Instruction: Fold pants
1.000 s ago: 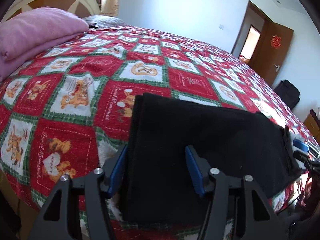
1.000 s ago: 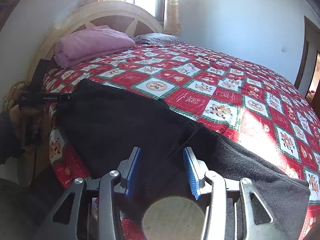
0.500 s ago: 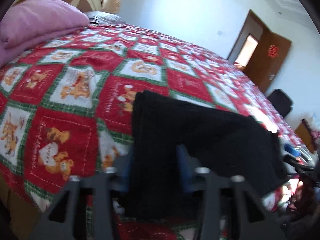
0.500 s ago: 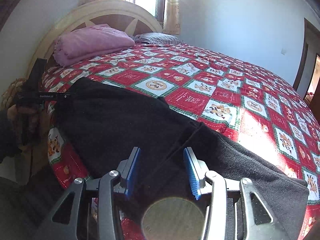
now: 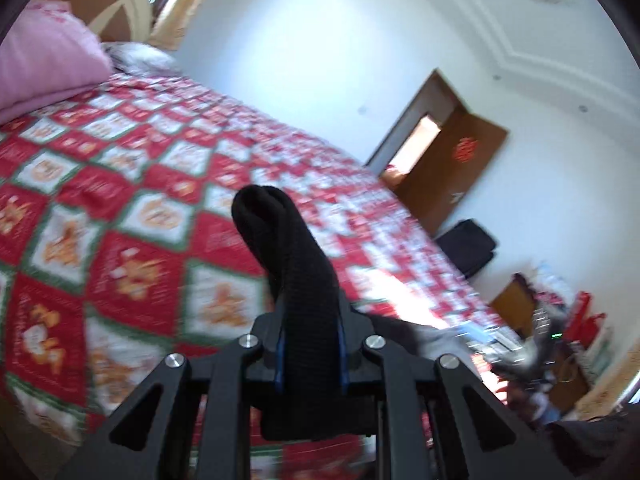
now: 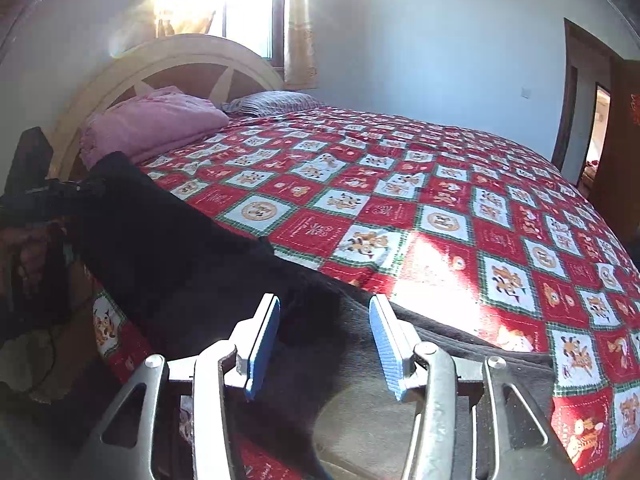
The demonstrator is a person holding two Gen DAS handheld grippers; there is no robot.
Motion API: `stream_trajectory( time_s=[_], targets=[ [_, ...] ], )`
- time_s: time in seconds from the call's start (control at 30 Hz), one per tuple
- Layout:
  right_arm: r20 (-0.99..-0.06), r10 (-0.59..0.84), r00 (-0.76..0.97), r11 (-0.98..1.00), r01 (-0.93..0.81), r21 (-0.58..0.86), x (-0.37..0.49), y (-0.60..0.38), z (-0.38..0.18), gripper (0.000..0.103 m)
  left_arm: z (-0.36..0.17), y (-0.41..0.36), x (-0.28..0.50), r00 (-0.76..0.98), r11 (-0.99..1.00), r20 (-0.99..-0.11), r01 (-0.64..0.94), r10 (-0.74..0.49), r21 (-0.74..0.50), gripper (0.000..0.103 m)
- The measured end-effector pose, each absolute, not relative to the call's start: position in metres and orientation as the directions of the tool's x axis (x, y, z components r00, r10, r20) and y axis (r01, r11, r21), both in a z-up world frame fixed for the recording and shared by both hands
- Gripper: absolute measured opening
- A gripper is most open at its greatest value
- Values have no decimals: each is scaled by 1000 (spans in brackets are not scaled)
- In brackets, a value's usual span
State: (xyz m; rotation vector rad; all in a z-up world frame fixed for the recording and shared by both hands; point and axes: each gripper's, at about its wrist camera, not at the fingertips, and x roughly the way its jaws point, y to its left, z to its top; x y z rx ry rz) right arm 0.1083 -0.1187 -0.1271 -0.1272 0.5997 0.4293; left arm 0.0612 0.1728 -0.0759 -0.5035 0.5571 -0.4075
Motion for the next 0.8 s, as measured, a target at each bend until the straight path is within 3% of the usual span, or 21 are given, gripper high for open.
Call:
stream_trajectory(
  time_s=[0.2, 0.4, 0.53, 0.8],
  targets=[
    [-578, 302, 758, 942, -329, 61, 109, -165, -117, 52, -37, 126, 62, 757, 745, -302, 341, -579, -574, 19],
    [-575, 231, 785, 970, -229, 77, 102, -213, -116, 52, -9, 56, 78, 681, 691, -271, 472, -680, -547, 19],
    [-580, 181, 794, 983, -149, 103, 100, -249, -118, 52, -3, -2, 86, 595, 648, -294, 558, -748, -519, 19],
    [-593, 96, 800, 986, 7, 168, 101, -314, -134, 53, -30, -111, 117, 447, 627, -447, 631, -775, -456, 19]
  ],
)
